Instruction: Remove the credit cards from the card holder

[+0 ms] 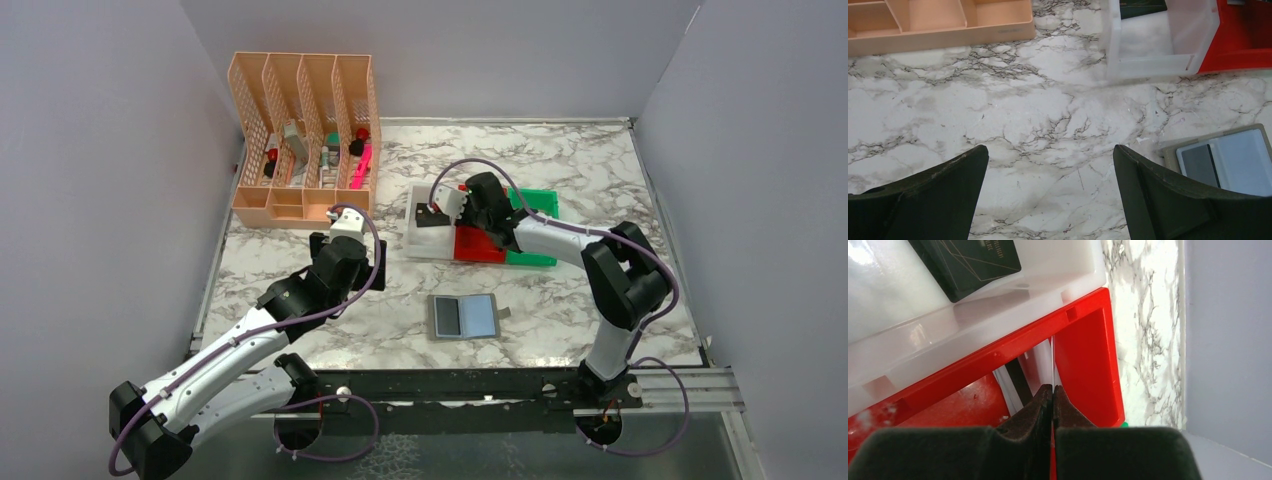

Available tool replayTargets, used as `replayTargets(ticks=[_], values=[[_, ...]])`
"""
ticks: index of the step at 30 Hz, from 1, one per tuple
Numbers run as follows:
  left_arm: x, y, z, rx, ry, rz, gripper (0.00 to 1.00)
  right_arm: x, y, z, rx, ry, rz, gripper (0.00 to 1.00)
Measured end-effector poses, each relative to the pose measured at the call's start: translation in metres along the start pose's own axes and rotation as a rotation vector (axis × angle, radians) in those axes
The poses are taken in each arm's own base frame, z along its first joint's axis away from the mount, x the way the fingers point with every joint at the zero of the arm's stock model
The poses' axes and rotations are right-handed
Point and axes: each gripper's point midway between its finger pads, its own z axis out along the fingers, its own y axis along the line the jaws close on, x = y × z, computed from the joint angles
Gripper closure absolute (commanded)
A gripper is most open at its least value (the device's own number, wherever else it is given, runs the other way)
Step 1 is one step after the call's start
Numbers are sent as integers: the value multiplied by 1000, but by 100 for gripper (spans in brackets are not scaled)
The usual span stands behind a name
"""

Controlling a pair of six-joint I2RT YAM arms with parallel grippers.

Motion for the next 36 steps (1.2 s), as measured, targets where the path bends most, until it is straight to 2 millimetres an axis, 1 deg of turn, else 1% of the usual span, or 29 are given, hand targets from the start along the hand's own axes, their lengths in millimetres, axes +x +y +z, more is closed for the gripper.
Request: replayTargets(ticks=[4, 8, 14, 19, 26, 28, 29, 33, 36], values=[[0, 0, 0, 0, 0, 0, 1, -3, -4, 1, 15, -12, -16, 93], [0, 0, 0, 0, 1, 0, 1, -3, -4, 5, 21, -16, -30, 92], [2, 0, 1, -3, 7, 4, 1, 2, 6, 16, 10, -7, -36, 91], [2, 0, 1, -3, 7, 4, 1, 4, 8, 17, 7, -5, -40, 86], [1, 0, 1, -3, 7, 4, 1, 7, 11, 17, -9, -1, -30, 85], [1, 0, 1, -2, 6, 4, 1, 8, 13, 17, -21, -1, -25, 77], [1, 0, 1, -2, 6, 4, 1, 8, 14, 17, -25, -2, -24, 76], [0, 0, 1, -2, 4, 3, 1, 11, 21, 17, -44, 3, -21, 75], [0, 0, 1, -2, 5, 3, 1, 15, 21, 18, -47, 11, -18, 75]])
